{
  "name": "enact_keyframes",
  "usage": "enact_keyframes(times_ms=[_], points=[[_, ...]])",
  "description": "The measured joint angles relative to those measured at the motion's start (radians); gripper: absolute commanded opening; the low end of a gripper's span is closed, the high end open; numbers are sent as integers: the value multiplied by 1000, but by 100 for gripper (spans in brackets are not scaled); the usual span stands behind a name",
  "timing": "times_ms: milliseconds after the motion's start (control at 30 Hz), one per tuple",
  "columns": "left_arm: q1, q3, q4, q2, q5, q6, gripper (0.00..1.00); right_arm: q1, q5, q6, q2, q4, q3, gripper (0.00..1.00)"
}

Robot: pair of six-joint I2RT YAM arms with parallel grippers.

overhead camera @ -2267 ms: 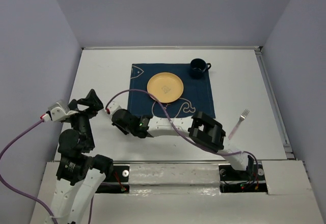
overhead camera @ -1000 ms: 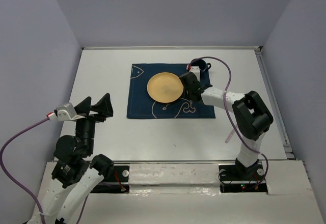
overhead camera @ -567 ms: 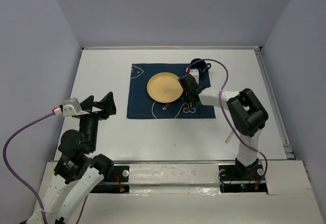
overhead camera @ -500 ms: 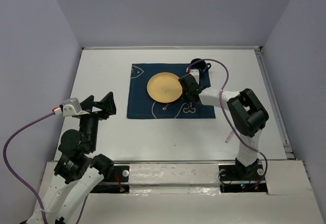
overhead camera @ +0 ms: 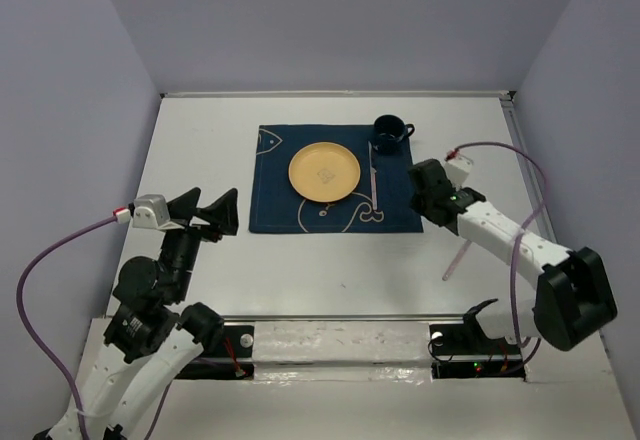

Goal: Set the dinner table for one person

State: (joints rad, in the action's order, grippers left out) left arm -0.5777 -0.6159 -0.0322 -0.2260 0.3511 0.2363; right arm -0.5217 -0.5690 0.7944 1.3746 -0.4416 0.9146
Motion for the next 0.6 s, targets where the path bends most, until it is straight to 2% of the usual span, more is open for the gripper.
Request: enact_keyframes(times_ms=[167,233,333,467,600], points=[[-87,0,-14,38,-2,-6,99,193,31,174,-179,-182,-204,49],[-119,0,-17,47,1,-8,99,240,35,222,-241,-251,-260,54],[-153,0,-22,66,7,-11,99,282,49,249,-302,-303,-295,54],[-176,-2,-25,93,17,-11,99,306,63,261,-281,-315,-297,53],[-188,-2,-26,105,22,-11,99,306,88,255,-170,-302,-296,51]])
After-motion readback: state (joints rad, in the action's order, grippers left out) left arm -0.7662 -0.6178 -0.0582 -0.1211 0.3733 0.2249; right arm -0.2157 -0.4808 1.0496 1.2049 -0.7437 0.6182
